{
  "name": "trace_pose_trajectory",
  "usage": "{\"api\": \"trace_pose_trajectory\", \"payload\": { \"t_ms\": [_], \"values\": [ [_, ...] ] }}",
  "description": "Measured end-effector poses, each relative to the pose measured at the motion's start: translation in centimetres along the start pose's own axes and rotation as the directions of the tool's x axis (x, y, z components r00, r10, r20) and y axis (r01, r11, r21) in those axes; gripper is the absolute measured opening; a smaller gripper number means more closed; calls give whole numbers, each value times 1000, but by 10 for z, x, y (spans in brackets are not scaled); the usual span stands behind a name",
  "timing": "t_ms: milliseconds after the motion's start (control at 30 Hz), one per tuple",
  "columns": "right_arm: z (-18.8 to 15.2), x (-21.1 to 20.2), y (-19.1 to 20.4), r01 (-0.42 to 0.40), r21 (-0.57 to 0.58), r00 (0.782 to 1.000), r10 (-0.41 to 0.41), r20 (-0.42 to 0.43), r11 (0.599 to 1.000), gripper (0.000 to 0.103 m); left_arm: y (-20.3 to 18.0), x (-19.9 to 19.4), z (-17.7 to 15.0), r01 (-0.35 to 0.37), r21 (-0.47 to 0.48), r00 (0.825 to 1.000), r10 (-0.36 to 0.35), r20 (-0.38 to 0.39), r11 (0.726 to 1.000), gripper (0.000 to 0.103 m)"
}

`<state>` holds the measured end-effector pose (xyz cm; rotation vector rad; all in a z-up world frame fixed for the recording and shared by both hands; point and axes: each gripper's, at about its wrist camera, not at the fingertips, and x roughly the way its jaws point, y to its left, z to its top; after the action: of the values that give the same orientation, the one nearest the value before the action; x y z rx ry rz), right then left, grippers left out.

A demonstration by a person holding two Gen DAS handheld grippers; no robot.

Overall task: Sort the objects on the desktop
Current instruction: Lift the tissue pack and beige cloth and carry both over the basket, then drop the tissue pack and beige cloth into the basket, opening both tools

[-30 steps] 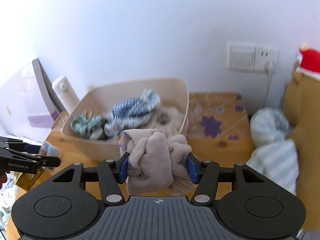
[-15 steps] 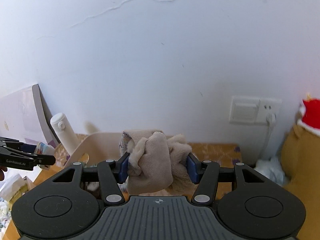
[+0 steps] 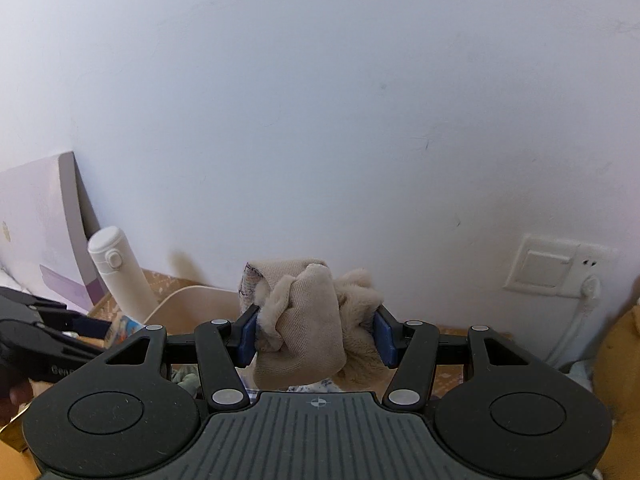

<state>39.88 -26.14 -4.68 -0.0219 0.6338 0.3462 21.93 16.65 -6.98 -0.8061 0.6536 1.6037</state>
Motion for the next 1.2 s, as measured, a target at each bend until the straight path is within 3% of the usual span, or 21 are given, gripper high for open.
{"api": "trace_pose_trajectory", "payload": {
  "t_ms": [233,433,533,667,733,833,1200],
  "values": [
    [-17,36,-2,-21,124,997,30,-75,992,54,-11,25,-3,-41,21,998,42,-41,999,64],
    [-23,51,-1,14,111,990,1,-141,994,58,-17,35,-9,-60,61,996,64,-68,996,65],
    [-25,52,0,10,109,988,7,-155,994,70,-18,32,-11,-59,73,996,63,-68,996,69],
    [-26,51,6,9,65,987,2,-162,998,79,-23,23,-13,-84,77,996,87,-36,993,79],
    [-26,47,8,4,59,987,5,-158,998,92,-23,19,-13,-69,73,997,72,-36,995,80],
    [-27,40,9,1,60,991,7,-135,998,103,-26,12,-15,-78,70,996,80,-26,995,80],
    [-30,9,6,-14,54,994,20,-112,998,103,-31,-18,-29,-71,57,997,71,-4,996,81]
  ]
}}
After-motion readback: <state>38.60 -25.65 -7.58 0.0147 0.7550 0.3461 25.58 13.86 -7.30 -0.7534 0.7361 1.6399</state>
